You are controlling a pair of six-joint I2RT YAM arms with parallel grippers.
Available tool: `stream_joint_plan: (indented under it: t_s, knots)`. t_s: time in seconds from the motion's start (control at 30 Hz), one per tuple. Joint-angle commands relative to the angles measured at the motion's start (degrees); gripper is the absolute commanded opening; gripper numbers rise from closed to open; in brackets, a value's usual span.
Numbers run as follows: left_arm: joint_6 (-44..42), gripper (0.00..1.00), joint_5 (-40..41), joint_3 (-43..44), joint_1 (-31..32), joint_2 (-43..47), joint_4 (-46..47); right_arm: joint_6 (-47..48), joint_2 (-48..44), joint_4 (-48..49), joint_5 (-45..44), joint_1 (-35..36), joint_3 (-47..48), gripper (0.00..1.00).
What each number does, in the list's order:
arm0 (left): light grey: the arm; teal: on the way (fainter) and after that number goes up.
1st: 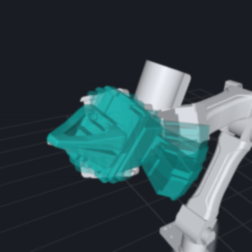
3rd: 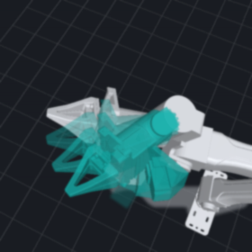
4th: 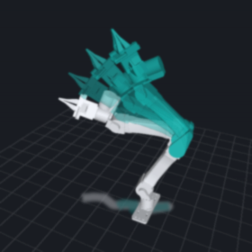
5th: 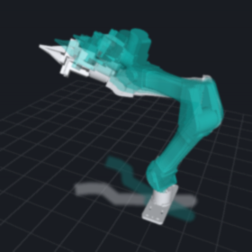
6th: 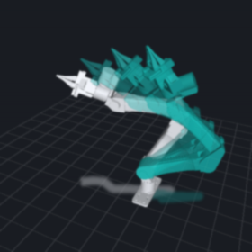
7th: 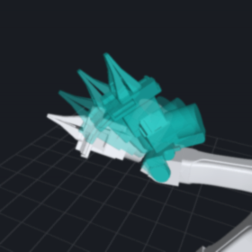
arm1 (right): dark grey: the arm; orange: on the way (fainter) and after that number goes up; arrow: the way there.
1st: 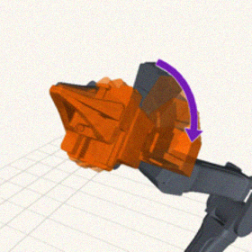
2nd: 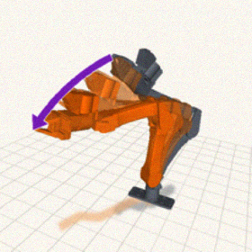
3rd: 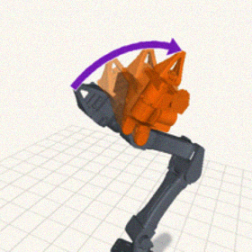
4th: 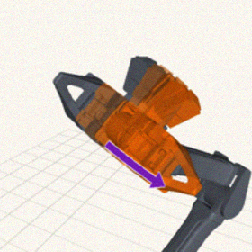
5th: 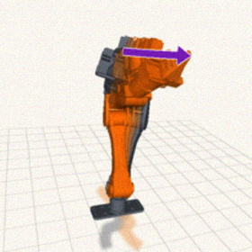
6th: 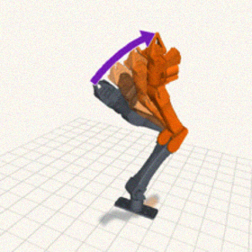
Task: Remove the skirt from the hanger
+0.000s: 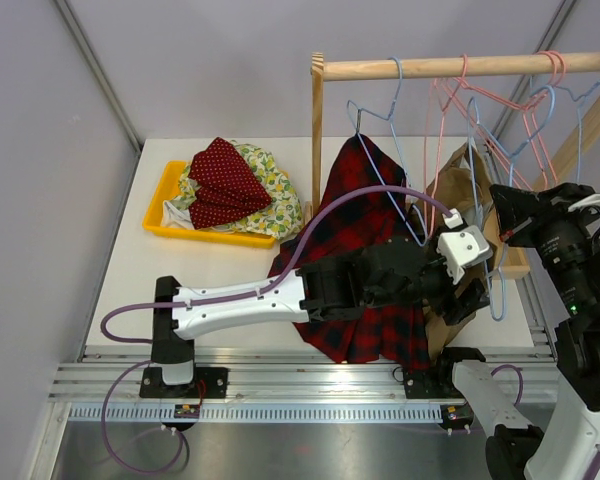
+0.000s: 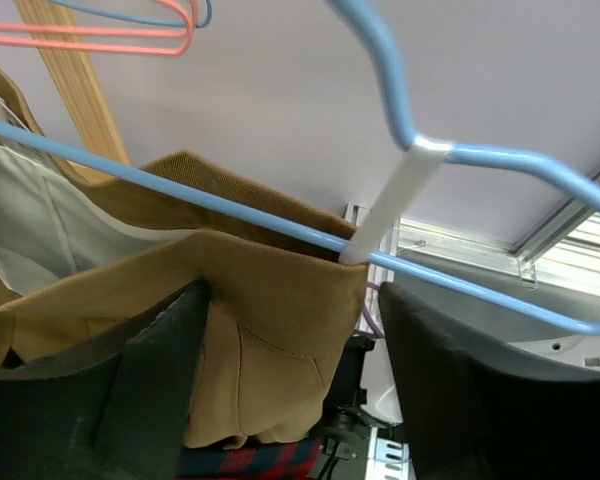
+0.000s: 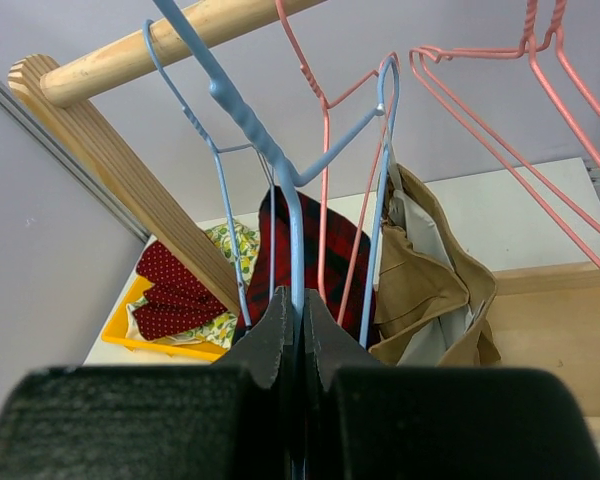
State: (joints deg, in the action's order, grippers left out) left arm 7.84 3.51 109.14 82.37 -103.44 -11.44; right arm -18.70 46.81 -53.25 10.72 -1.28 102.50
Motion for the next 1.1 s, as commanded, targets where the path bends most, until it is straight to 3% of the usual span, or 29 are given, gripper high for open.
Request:
stream_joint_plan:
  t_s: [0.0,0.07,0.1,0.17,0.2,0.7,1.07]
  knots:
    - [-0.28,0.57,0.97,0.55,0.25,-0.1,6.34,-1.08,-0.93,5.88,1.32,0.49,2.97,0.0]
    - [-0.36,0.44,1.32,0.72,0.25,-0.18,7.13,-0.9,-1.19,5.79,0.88,0.66,2.71,0.0]
    - [-0.45,0.28,1.41,0.89,0.25,-0.27,7.31,-0.73,-1.28,5.79,0.79,0.75,2.45,0.0]
    - [-0.37,0.13,1.67,1.25,0.25,-0.45,7.4,-0.46,-1.72,5.71,0.18,0.93,1.66,0.0]
    - [-0.37,0.0,2.29,1.51,0.25,-0.54,7.14,-0.37,-1.89,5.97,0.0,1.01,1.13,0.0]
    - [0.51,0.0,1.15,-1.91,1.3,3.15,3.8,0.59,-7.96,24.76,-12.73,1.01,-21.1,0.0]
    - [0.69,0.0,0.18,-4.82,2.8,4.74,1.95,2.18,-7.61,39.71,-19.16,1.01,-28.66,0.0]
